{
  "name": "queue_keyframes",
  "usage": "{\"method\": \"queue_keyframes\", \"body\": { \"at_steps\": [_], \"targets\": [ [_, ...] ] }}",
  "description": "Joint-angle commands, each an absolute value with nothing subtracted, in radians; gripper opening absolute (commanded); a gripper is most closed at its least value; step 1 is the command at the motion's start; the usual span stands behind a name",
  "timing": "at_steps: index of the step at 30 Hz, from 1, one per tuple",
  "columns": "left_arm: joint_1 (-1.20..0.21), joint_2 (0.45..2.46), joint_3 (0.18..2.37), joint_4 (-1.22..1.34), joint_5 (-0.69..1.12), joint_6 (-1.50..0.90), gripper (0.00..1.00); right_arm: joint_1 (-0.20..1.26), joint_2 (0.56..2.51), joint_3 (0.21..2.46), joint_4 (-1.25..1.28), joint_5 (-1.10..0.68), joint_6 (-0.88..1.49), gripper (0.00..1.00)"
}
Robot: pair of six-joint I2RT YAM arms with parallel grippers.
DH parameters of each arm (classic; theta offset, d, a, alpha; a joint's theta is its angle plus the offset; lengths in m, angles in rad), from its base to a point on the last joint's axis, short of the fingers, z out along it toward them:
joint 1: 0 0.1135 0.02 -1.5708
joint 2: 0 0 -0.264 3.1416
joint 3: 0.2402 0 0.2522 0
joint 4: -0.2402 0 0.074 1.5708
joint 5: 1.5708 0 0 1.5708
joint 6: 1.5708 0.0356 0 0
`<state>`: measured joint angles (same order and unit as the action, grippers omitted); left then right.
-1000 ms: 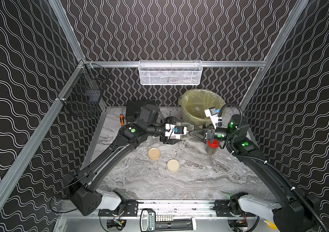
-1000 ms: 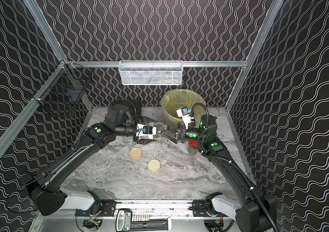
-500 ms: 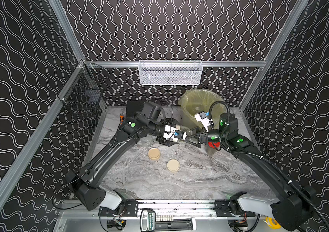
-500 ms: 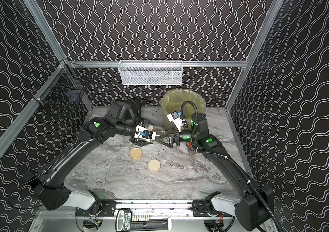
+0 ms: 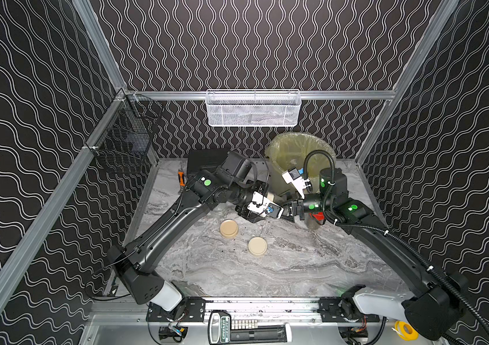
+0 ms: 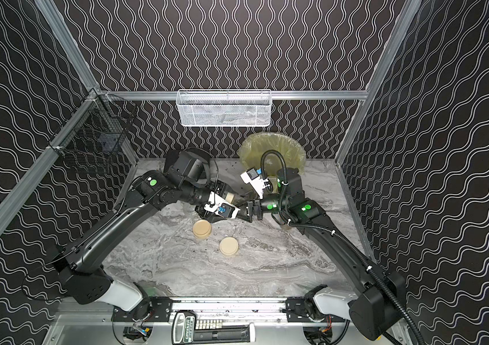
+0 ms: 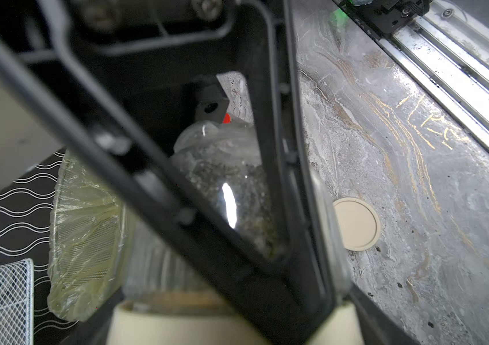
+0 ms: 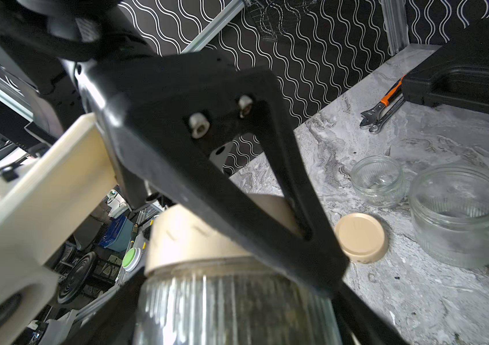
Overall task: Empty moldy tea leaves from jars
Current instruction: Pick up the jar from the center of the board.
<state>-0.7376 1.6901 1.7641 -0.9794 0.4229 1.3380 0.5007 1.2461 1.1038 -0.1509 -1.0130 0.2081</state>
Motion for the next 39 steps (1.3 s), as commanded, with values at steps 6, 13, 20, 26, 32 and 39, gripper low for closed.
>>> {"method": "queue_keyframes", "body": {
  "at_steps": [6, 13, 20, 26, 32, 39],
  "targets": [
    [-0.736, 1.707, 1.808, -0.948, 0.397, 1.352, 0.00, 0.504, 1.236, 1.128, -0.228, -1.027, 0.148, 0.92],
    [-0.740, 1.730, 1.858, -0.974, 0.423, 1.356, 0.00, 0.510, 1.245, 1.141, -0.238, -1.039, 0.136, 0.85],
    [-0.750, 1.740, 1.864, -0.985, 0.408, 1.374, 0.00, 0.512, 1.231, 1.144, -0.198, -1.029, 0.151, 0.63],
    [-0.757, 1.733, 1.862, -0.974, 0.444, 1.363, 0.09, 0.514, 1.210, 1.085, -0.003, -1.027, 0.264, 0.75],
    [-0.759, 1.717, 1.854, -0.942, 0.443, 1.347, 0.08, 0.518, 1.221, 1.069, 0.080, -1.054, 0.316, 0.75],
    [-0.759, 1.720, 1.866, -0.943, 0.442, 1.343, 0.07, 0.522, 1.213, 1.074, 0.059, -1.042, 0.298, 0.53]
  ]
}}
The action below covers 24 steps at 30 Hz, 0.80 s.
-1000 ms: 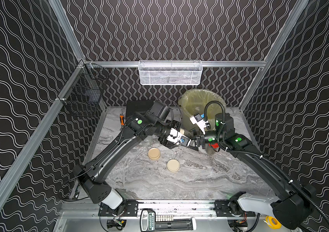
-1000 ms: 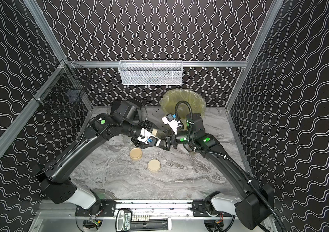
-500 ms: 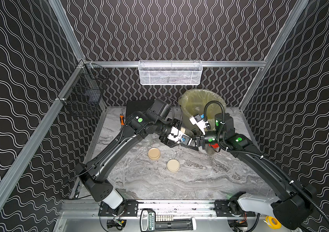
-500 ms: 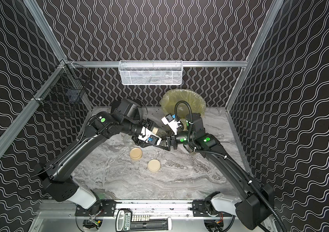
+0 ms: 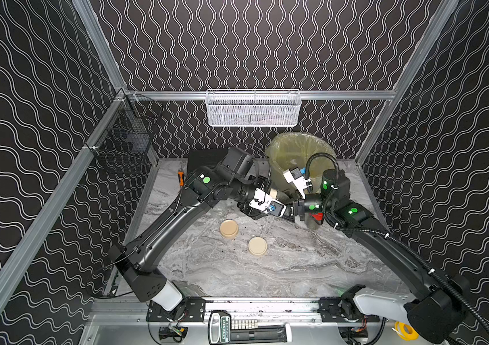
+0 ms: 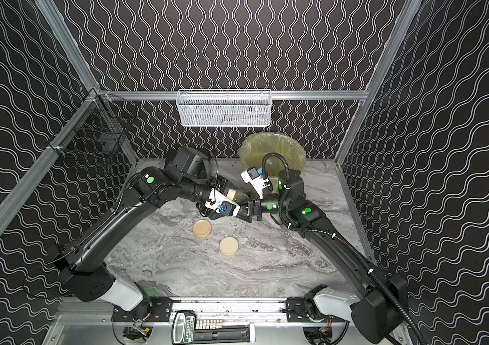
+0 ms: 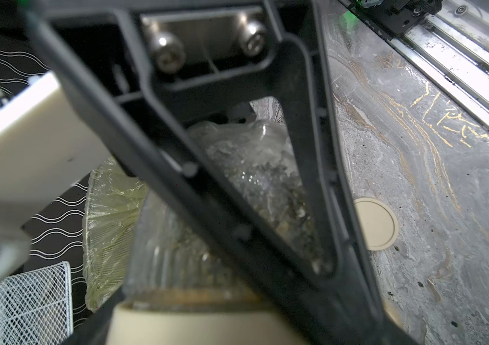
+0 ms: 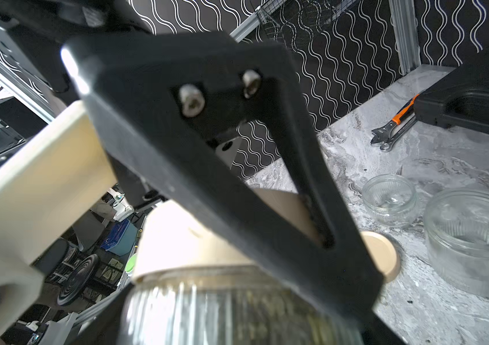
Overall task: Empty moldy tea leaves from jars
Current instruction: Pick up the jar from the center of the board.
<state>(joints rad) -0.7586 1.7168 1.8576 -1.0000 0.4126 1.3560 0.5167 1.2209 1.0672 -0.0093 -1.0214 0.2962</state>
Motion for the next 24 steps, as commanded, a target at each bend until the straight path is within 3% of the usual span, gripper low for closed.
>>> {"method": "queue_keyframes", "body": {
  "at_steps": [1, 2, 3, 5, 7, 14, 17, 24],
  "targets": [
    [-0.760, 1.720, 1.868, -0.941, 0.440, 1.343, 0.07, 0.523, 1.207, 1.074, 0.052, -1.034, 0.289, 0.49],
    [-0.759, 1.717, 1.864, -0.936, 0.438, 1.340, 0.12, 0.524, 1.199, 1.074, 0.048, -1.016, 0.279, 0.47],
    [-0.759, 1.714, 1.861, -0.924, 0.436, 1.331, 0.24, 0.525, 1.192, 1.073, 0.048, -0.998, 0.270, 0.46],
    [-0.759, 1.695, 1.839, -0.884, 0.432, 1.309, 0.64, 0.525, 1.175, 1.066, 0.062, -0.954, 0.254, 0.43],
    [-0.759, 1.670, 1.811, -0.844, 0.438, 1.286, 0.82, 0.525, 1.151, 1.056, 0.099, -0.919, 0.248, 0.40],
    [-0.754, 1.573, 1.747, -0.714, 0.445, 1.139, 0.98, 0.522, 1.071, 1.004, 0.317, -0.736, 0.245, 0.35],
    [-0.733, 1.538, 1.734, -0.657, 0.463, 1.035, 0.99, 0.523, 1.068, 1.004, 0.362, -0.694, 0.245, 0.35],
    [-0.636, 1.396, 1.630, -0.410, 0.490, 0.471, 0.99, 0.523, 1.034, 0.917, 0.579, -0.541, 0.204, 0.35]
  ]
}}
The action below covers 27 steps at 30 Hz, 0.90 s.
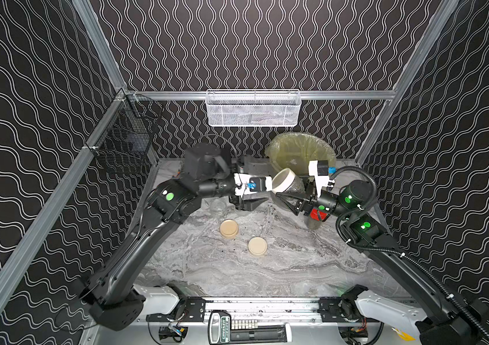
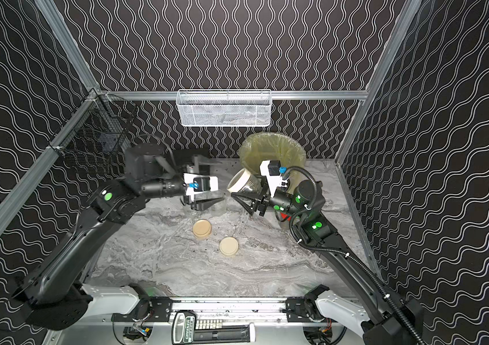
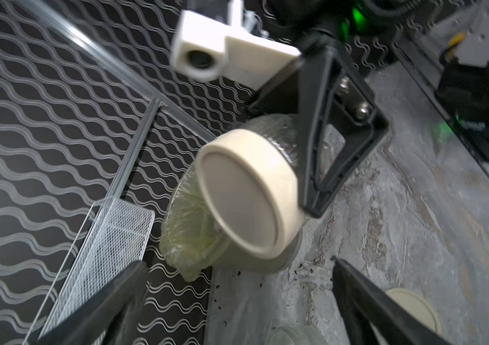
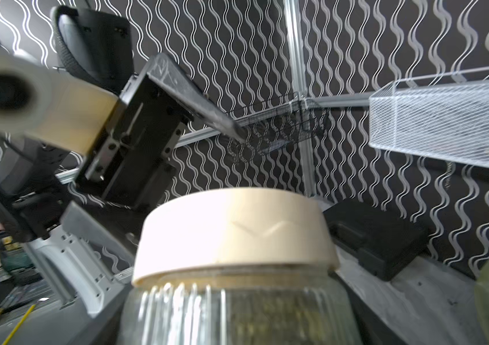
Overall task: Empty moldy tea leaves from jars
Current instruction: Pick up the jar from the center of the board, then unscrew the lid from the jar.
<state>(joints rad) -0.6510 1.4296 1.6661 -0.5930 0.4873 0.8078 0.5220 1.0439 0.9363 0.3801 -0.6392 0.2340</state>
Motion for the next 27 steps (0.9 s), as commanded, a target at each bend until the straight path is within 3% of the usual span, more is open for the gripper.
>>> {"method": "queue_keyframes", "body": {
  "at_steps": [1, 5, 11, 27],
  "targets": [
    [-0.634, 1.385, 1.624, -0.380, 0.444, 0.354, 0.99, 0.523, 1.036, 0.905, 0.618, -0.516, 0.192, 0.35],
    [-0.632, 1.454, 1.789, -0.523, 0.358, 0.007, 0.99, 0.523, 1.080, 0.872, 0.784, -0.512, 0.136, 0.34],
    [-0.632, 1.539, 1.867, -0.598, 0.499, -0.182, 0.99, 0.526, 1.148, 0.873, 0.923, -0.539, 0.097, 0.32],
    [-0.661, 1.635, 1.902, -0.663, 0.596, -0.139, 0.99, 0.595, 1.178, 0.880, 0.924, -0.604, 0.001, 0.31]
  ]
}}
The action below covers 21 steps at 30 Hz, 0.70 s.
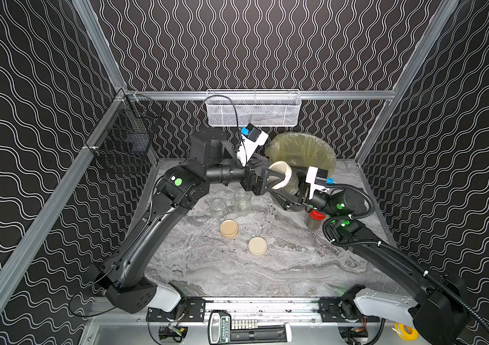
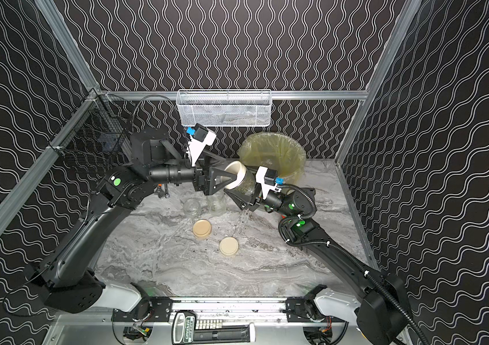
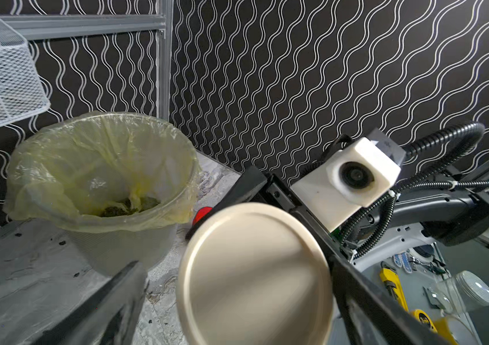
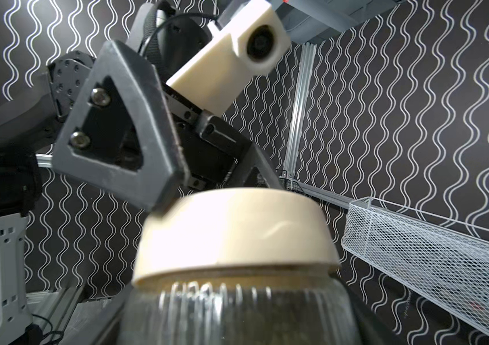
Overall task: Empty moldy tea leaves from jars
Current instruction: Unscrew the lid from the jar.
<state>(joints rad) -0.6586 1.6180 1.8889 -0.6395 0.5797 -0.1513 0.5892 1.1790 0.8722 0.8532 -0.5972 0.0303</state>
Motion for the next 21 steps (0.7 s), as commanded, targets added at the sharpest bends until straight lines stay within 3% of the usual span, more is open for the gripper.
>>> {"method": "queue_keyframes", "body": {
  "at_steps": [1, 8, 15, 21],
  "targets": [
    [-0.664, 1.642, 1.905, -0.676, 0.607, -0.137, 0.99, 0.597, 1.179, 0.880, 0.925, -0.600, -0.001, 0.31],
    [-0.705, 1.655, 1.909, -0.738, 0.580, -0.086, 0.98, 0.603, 1.174, 0.879, 0.904, -0.601, -0.024, 0.31],
    [-0.706, 1.692, 1.962, -0.778, 0.607, -0.130, 0.72, 0.614, 1.173, 0.867, 0.857, -0.581, -0.103, 0.32],
    [-0.705, 1.719, 2.026, -0.878, 0.500, -0.079, 0.51, 0.630, 1.174, 0.884, 0.703, -0.547, -0.256, 0.40]
  ]
}}
